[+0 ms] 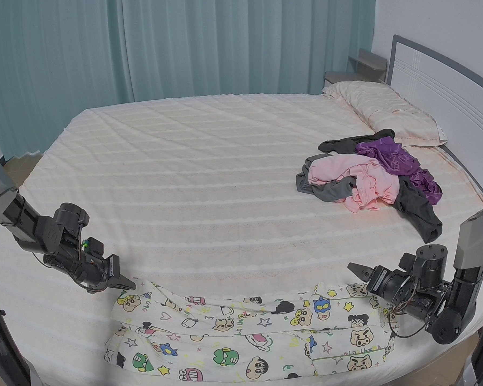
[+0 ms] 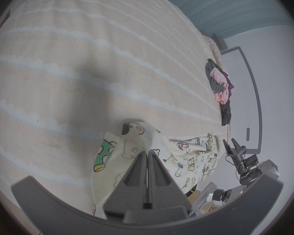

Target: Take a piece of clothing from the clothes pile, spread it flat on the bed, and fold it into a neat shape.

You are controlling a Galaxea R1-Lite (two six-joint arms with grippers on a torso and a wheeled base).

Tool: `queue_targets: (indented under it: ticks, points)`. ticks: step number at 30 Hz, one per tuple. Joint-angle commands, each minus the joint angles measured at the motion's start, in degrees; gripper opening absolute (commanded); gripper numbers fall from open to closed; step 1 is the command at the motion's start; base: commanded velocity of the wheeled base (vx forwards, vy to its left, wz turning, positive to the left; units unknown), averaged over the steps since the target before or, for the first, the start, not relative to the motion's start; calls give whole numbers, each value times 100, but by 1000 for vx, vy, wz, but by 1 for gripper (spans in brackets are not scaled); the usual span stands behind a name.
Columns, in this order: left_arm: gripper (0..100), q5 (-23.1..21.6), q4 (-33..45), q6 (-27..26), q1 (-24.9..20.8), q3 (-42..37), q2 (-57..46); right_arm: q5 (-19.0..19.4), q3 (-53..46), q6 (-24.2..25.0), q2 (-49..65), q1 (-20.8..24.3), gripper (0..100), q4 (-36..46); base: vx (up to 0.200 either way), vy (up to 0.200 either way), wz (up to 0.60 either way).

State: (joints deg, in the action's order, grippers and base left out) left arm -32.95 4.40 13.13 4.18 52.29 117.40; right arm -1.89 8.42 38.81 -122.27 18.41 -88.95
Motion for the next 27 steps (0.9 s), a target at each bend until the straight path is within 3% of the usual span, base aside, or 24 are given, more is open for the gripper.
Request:
queue_targets:
  ticks: [1, 9, 15, 20, 27]
  points:
    - [0, -10, -1, 14, 21, -113, -446, 4, 37, -32, 221, -13, 100, -8, 0, 0, 0]
    - [0, -18, -9, 313, -49, 71, -1254, -4, 687, -304, 740, -21, 100, 739, 0, 0, 0]
    - [0, -229, -9, 515, -67, 221, -1623, 4, 1100, -304, 986, 277, 100, 1653, 0, 0, 0]
    - [0, -300, -80, 515, -137, 300, -1597, 31, 1074, -304, 652, 655, 100, 1829, 0, 0, 0]
    - [0, -352, -89, 656, -269, 713, -1386, 119, 1082, -278, 98, 734, 100, 1838, 0, 0, 0]
